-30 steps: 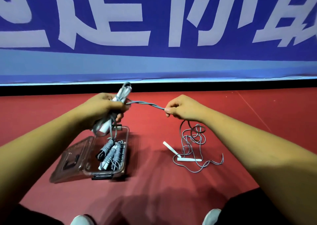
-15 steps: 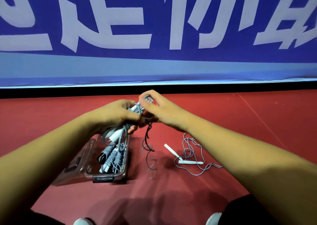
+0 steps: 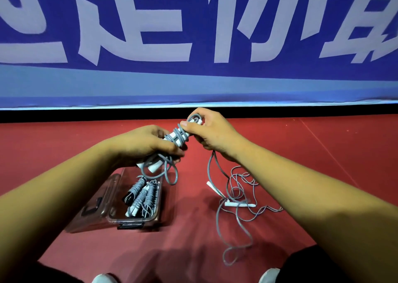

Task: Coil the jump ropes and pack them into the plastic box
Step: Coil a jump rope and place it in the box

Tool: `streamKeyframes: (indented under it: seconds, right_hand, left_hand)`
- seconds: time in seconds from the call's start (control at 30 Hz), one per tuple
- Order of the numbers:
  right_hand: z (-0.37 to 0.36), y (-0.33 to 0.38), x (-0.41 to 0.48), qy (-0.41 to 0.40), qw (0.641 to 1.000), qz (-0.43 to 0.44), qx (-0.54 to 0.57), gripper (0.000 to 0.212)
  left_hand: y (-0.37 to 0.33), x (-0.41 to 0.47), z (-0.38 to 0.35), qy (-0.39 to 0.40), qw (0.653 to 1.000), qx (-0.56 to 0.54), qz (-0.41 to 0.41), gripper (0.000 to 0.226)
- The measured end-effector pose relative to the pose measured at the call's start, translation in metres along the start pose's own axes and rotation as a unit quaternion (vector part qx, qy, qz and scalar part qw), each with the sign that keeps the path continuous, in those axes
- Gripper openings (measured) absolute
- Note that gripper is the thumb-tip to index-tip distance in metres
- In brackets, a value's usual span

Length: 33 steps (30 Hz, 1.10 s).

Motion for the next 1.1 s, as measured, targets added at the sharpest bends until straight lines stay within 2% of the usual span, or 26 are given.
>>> streamKeyframes:
  seconds: [0.1,0.2,0.23,0.3,0.37,0.4,0.47,0.53,0.6,0.7,0.8,0.83,0.87,0.93,1.0,1.07,1.1]
  right_hand:
    - [0.003,0.002,-0.001,0.011,1.0,0.007,0.012,0.014]
    - [0.012,0.003,0.004,0.041,0.999,0.019,-0.001,0.011]
    - [0.016,0.003,0.006,0.057,0.997,0.028,-0.034,0.013]
    - [0.023,-0.002,0.01,0.09,0.989,0.046,-0.112,0.017]
    - [0.03,-0.008,0.013,0.107,0.979,0.06,-0.16,0.018]
    - [0.035,-0.01,0.014,0.1,0.977,0.063,-0.178,0.016]
    - [0.048,-0.019,0.018,0.069,0.975,0.063,-0.202,0.012]
    - [0.057,-0.027,0.021,0.035,0.971,0.068,-0.228,0.014]
    - [0.057,-0.033,0.021,0.03,0.958,0.076,-0.274,0.016]
    - [0.047,-0.041,0.017,0.098,0.955,0.017,-0.281,0.006]
    - [0.031,-0.043,0.008,0.176,0.969,-0.06,-0.164,0.076]
    - [0.026,-0.039,0.006,0.182,0.974,-0.068,-0.116,0.09]
    - [0.02,-0.035,0.006,0.176,0.98,-0.054,-0.08,0.095]
    - [0.014,-0.028,0.007,0.126,0.989,0.005,-0.073,0.082]
    - [0.013,-0.024,0.004,0.112,0.989,0.025,-0.092,0.051]
    - [0.011,-0.028,-0.002,0.166,0.983,-0.024,-0.069,0.028]
    - [0.009,-0.03,-0.005,0.186,0.98,-0.063,-0.03,0.026]
  left_hand:
    - [0.003,-0.004,-0.005,0.044,0.997,-0.042,0.049,0.026]
    - [0.003,-0.006,0.003,0.083,0.99,-0.074,0.09,0.022]
    - [0.005,-0.003,0.009,0.082,0.992,-0.046,0.083,0.022]
    - [0.011,0.005,0.021,0.065,0.994,0.077,0.045,0.032]
    - [0.018,0.012,0.034,0.035,0.972,0.234,0.019,0.045]
    - [0.02,0.013,0.041,0.022,0.957,0.289,0.013,0.046]
    - [0.024,0.015,0.056,-0.012,0.946,0.322,0.01,0.045]
    - [0.024,0.013,0.065,-0.05,0.966,0.254,0.004,0.044]
    - [0.023,0.014,0.063,-0.057,0.992,0.11,0.002,0.039]
    - [0.018,0.014,0.046,-0.005,0.999,-0.046,0.018,0.035]
    - [0.006,0.007,0.024,0.053,0.997,-0.046,0.013,0.02]
    - [0.004,0.006,0.018,0.067,0.997,-0.029,0.01,0.018]
    - [0.002,0.004,0.013,0.076,0.997,-0.008,0.008,0.018]
    - [0.002,0.002,0.007,0.081,0.995,0.05,0.005,0.017]
    - [0.004,0.0,0.008,0.085,0.993,0.084,0.005,0.014]
    - [0.006,0.0,0.013,0.083,0.993,0.086,0.005,0.016]
    - [0.005,-0.001,0.016,0.079,0.993,0.089,0.003,0.015]
Point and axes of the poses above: each hand's wrist, its own x-axis towards the middle knuckle, its own z-axis out of the back of the hand, y = z × x, the point moved 2 cm from there along x, towards the middle knuckle, and after that the axes turned 15 degrees about -y, right-handed, at the moved point
